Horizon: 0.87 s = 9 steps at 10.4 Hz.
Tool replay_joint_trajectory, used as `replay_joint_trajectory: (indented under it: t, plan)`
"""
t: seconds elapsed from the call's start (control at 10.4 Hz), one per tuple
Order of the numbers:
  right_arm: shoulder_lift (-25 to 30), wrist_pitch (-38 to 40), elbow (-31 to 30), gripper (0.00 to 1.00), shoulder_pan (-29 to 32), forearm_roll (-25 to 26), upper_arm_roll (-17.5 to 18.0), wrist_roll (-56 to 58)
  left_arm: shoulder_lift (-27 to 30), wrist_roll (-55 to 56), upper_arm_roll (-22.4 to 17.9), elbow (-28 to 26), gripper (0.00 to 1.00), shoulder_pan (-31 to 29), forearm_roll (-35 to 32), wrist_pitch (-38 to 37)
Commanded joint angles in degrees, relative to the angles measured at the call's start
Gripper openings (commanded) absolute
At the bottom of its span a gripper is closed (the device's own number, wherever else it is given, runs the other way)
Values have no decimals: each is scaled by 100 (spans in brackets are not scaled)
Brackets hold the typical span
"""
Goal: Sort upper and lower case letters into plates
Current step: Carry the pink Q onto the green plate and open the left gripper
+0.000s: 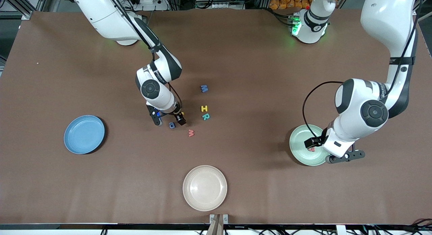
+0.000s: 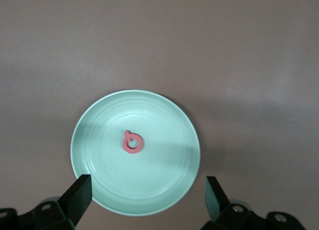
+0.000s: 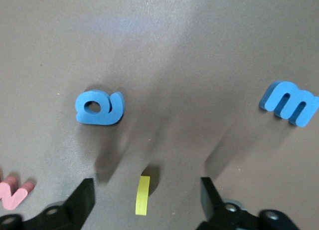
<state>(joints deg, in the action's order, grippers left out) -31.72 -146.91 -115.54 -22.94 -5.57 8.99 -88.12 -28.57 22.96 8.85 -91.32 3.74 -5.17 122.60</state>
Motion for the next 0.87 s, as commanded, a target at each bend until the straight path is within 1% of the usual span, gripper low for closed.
replay_joint_trajectory:
  t: [0.0,0.1,0.19,0.38,0.48,0.77]
  plan:
    - [8,-249,-21,5,53,170,59,-117,185,130,108,53,100,56,-142,-262]
    - [8,-276,-21,0,53,223,59,-117,272,139,152,53,100,57,-124,-263]
    - [8,-276,-21,0,53,223,59,-109,334,139,266,53,100,48,-98,-263]
    - [17,-285,-21,0,9,223,59,-108,422,121,310,61,100,74,-98,-263]
    - [35,-285,-21,0,0,232,59,-108,423,165,467,61,100,83,-89,-263]
    - [157,-233,-12,0,9,258,51,-74,414,604,557,61,100,302,-150,-219]
